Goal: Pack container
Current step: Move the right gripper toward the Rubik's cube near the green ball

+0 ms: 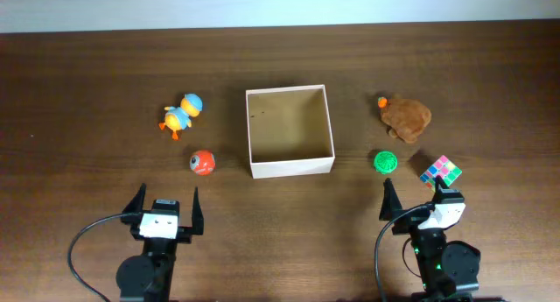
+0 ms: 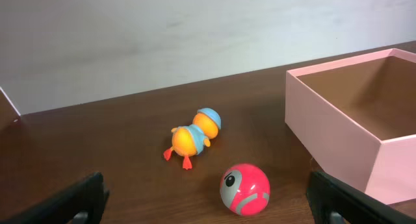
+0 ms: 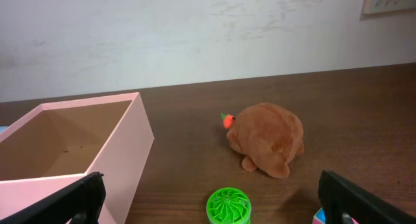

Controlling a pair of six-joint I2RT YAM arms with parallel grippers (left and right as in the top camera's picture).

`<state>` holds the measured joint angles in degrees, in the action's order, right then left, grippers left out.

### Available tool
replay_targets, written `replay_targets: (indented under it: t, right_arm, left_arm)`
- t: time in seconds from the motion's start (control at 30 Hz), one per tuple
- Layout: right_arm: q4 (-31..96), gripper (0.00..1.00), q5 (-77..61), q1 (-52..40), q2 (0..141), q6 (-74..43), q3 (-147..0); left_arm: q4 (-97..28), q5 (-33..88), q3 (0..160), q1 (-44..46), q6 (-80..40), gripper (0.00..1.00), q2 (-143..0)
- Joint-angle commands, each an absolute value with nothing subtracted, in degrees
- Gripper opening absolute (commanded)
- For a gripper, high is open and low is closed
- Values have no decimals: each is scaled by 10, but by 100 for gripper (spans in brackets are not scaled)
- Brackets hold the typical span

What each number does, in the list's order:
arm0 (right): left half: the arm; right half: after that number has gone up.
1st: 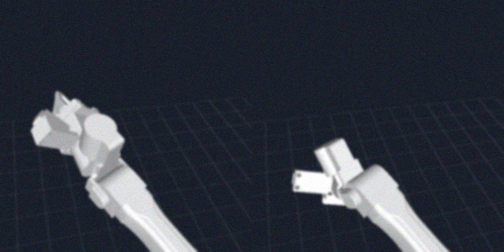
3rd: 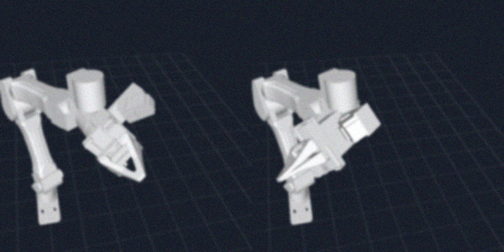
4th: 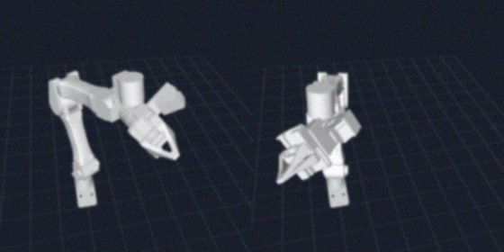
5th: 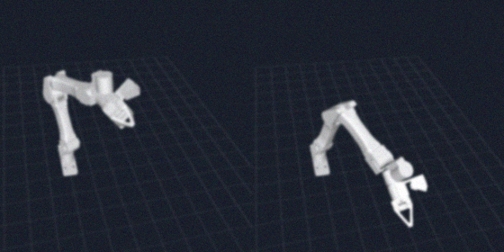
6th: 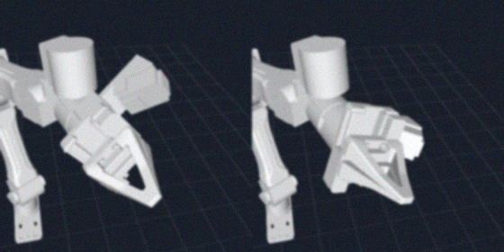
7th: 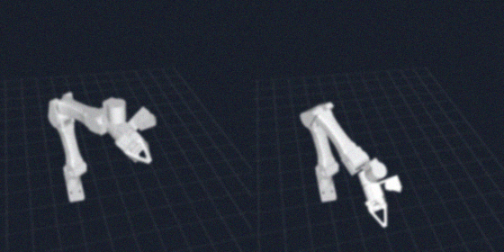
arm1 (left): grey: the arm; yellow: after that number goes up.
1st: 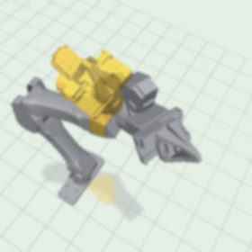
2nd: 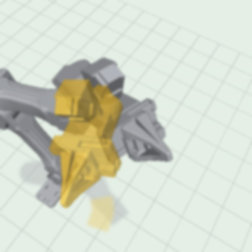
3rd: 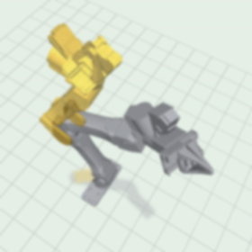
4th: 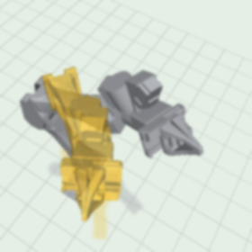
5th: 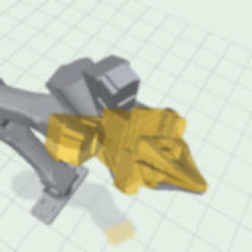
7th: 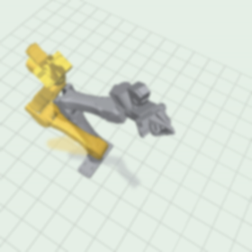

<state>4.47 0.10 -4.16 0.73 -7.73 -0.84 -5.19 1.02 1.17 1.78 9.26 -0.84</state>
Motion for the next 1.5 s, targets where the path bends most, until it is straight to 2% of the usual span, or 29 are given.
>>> replay_targets:
  t: [0.0,1.17,1.23,1.47]
  right_arm:
    - [45,99,-4,-45,2,-77,-3]
    - [37,99,8,-45,2,-77,-3]
    - [27,99,-22,-45,2,-79,-4]
    - [130,99,-12,-45,34,-60,-129]
  left_arm:
    - [-52,4,8,20,100,99,-3]
    - [-52,4,8,20,100,99,-3]
    - [-52,4,8,20,100,99,-3]
    - [-52,4,8,20,100,99,-3]
